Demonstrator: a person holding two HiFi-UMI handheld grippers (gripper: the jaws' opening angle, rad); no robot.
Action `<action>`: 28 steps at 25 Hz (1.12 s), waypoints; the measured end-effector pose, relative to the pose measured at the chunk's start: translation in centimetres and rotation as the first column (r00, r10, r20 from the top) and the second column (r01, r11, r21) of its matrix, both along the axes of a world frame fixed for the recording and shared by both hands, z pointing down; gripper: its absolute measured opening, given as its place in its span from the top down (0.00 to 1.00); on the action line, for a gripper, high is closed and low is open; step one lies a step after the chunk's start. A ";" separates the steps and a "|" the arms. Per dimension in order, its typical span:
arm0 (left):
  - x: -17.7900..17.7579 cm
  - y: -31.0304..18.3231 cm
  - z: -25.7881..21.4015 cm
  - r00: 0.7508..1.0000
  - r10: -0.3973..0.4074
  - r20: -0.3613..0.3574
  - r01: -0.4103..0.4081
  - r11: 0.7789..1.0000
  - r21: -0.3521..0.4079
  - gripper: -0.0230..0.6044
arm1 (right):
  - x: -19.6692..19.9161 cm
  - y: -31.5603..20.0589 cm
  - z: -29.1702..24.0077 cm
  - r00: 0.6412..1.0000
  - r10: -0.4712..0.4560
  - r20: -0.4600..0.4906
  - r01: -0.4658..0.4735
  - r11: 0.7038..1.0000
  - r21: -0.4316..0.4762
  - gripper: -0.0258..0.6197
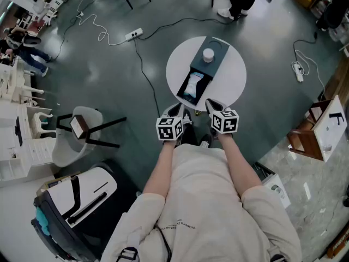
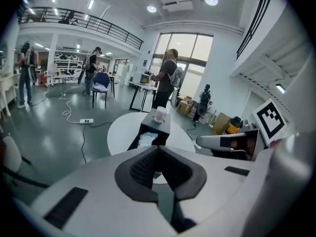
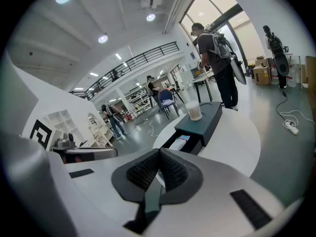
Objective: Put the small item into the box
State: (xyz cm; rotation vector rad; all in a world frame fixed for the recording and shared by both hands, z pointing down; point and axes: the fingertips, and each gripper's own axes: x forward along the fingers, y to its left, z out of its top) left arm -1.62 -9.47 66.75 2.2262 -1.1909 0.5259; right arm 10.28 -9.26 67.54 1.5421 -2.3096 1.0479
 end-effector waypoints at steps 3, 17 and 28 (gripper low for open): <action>-0.1 -0.1 0.0 1.000 -0.003 -0.002 0.003 1.000 0.003 0.93 | 0.0 -0.2 -0.1 1.000 0.000 0.003 0.000 1.000 0.002 0.90; -0.8 -0.6 0.0 0.999 -0.033 -0.020 0.033 0.999 0.000 0.93 | -0.7 -0.5 0.6 0.999 -0.034 -0.006 0.034 0.999 -0.017 0.90; -0.5 -0.4 -0.1 0.999 -0.028 -0.021 0.028 1.000 -0.002 0.93 | -0.5 -0.2 0.7 0.999 -0.037 -0.011 0.037 0.999 -0.025 0.90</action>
